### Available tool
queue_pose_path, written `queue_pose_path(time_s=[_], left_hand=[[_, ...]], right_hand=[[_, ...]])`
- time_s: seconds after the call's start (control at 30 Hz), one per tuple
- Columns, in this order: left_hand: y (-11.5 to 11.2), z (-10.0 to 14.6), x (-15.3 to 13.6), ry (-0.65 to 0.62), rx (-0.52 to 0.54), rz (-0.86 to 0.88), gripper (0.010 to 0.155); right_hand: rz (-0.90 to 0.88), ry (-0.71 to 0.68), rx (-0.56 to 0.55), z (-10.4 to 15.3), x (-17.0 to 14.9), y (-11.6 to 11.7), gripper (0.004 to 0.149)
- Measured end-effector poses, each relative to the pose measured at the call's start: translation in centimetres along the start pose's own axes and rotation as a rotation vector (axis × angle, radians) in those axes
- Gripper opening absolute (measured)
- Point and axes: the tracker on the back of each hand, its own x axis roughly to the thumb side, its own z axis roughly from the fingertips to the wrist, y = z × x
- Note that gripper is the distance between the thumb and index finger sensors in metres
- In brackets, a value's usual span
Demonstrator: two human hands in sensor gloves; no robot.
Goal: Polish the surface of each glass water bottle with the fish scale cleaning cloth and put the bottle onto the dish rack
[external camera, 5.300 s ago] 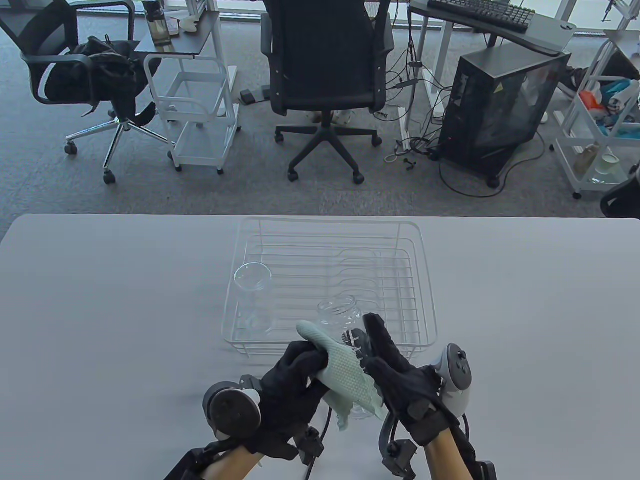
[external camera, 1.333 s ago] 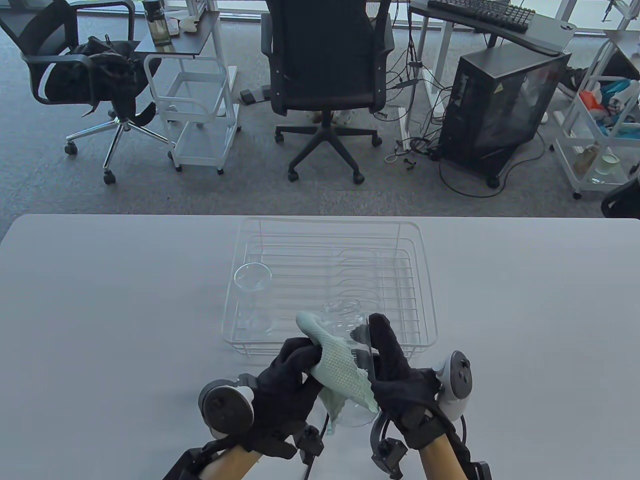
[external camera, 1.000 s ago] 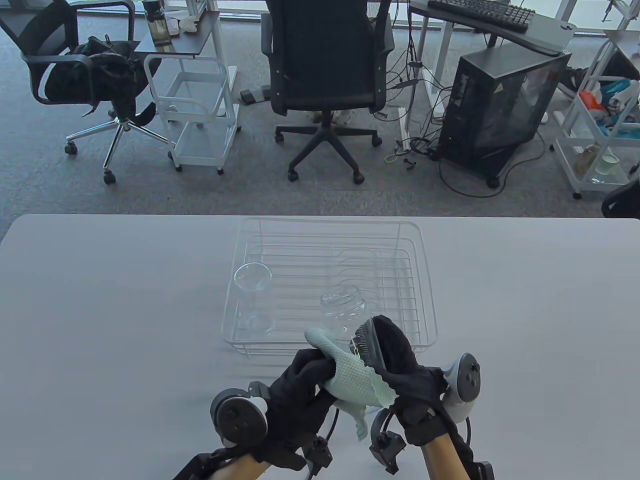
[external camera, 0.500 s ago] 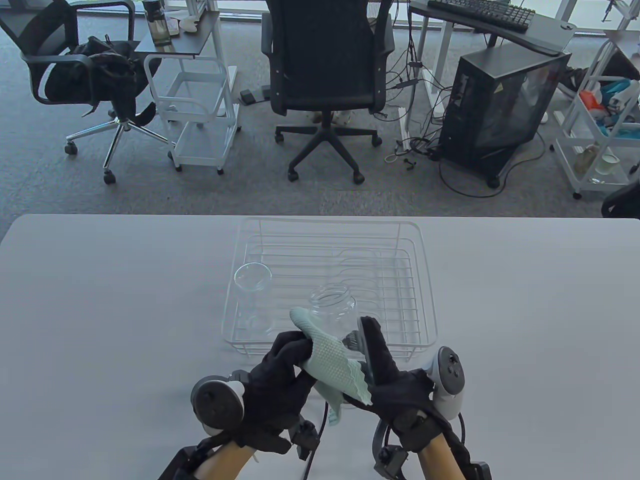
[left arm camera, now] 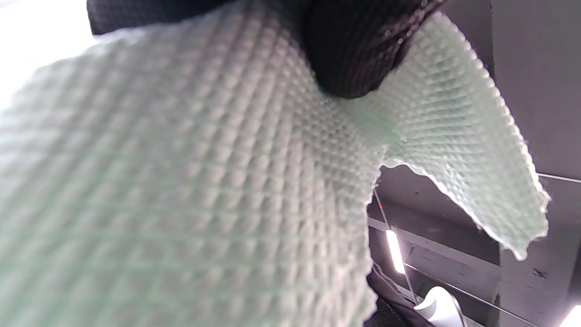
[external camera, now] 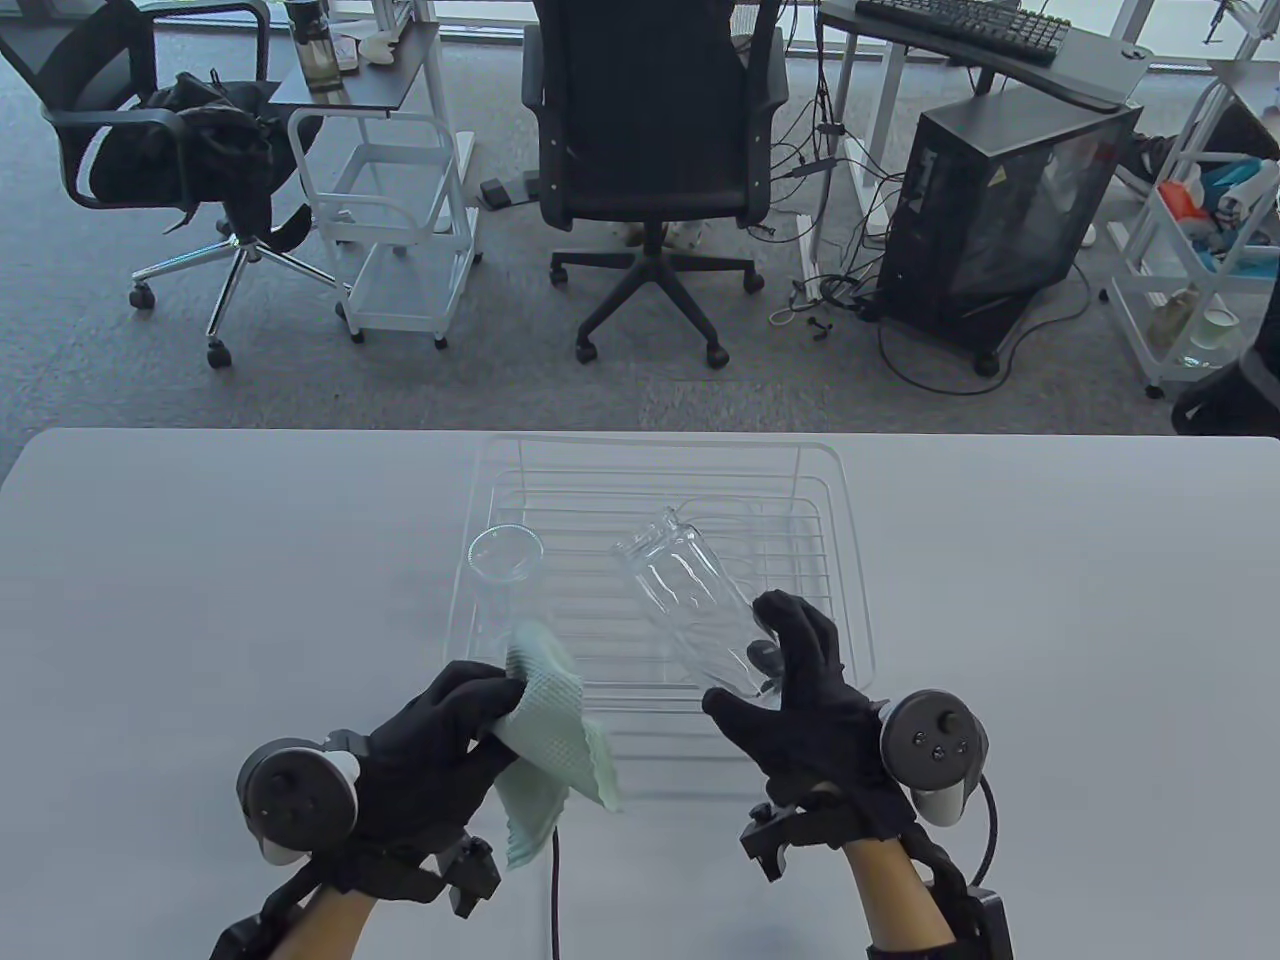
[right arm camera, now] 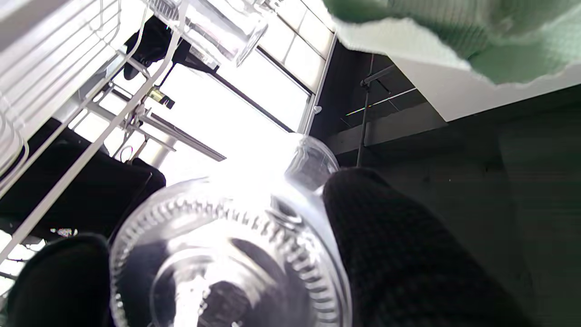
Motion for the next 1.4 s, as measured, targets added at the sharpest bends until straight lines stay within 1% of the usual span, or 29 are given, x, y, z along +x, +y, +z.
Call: queue_pose_path(time_s=[0.13,0.23,0.27,0.33,0.47,0.6,0.77,0.9,1.03,1.2,1.4], left_hand=[[2.2,0.4,-0.6,0.005,0.054,-0.089,0.039],[3.6,0.8,-1.1,0.027,0.117,-0.141,0.039],[4.0,1.0,-1.4,0.04,0.132,-0.143,0.039],[4.7,1.6,-1.8,0.071,0.158,-0.144,0.039],[5.5,2.7,-2.7,0.129,0.196,-0.163,0.039],[6.4,3.2,-3.5,0.171,0.23,-0.184,0.039],[7.1,3.7,-4.2,0.205,0.262,-0.173,0.039],[7.2,3.9,-4.7,0.225,0.264,-0.157,0.039],[7.5,4.1,-5.1,0.241,0.279,-0.133,0.039],[7.8,4.3,-5.2,0.241,0.3,-0.114,0.039],[7.4,4.0,-4.8,0.217,0.265,-0.158,0.039]], right_hand=[[0.112,-0.028,-0.045,-2.1,0.8,-0.9,0.082],[0.231,-0.059,-0.02,-3.9,1.2,-0.9,0.079],[0.28,-0.071,-0.016,-4.5,1.3,-0.7,0.079],[0.314,-0.065,-0.01,-5.7,1.2,-0.3,0.08],[0.307,-0.042,0.008,-8.2,0.7,0.8,0.083],[0.333,-0.046,0.068,-9.7,-0.1,2.6,0.083],[0.374,-0.031,0.118,-10.6,-1.3,5.1,0.083],[0.425,-0.054,0.159,-11.1,-2.0,6.7,0.079],[0.464,-0.064,0.197,-11.2,-2.4,7.7,0.076],[0.459,-0.064,0.221,-11.3,-2.6,8.7,0.074],[0.475,-0.067,0.253,-11.3,-2.8,9.7,0.074]])
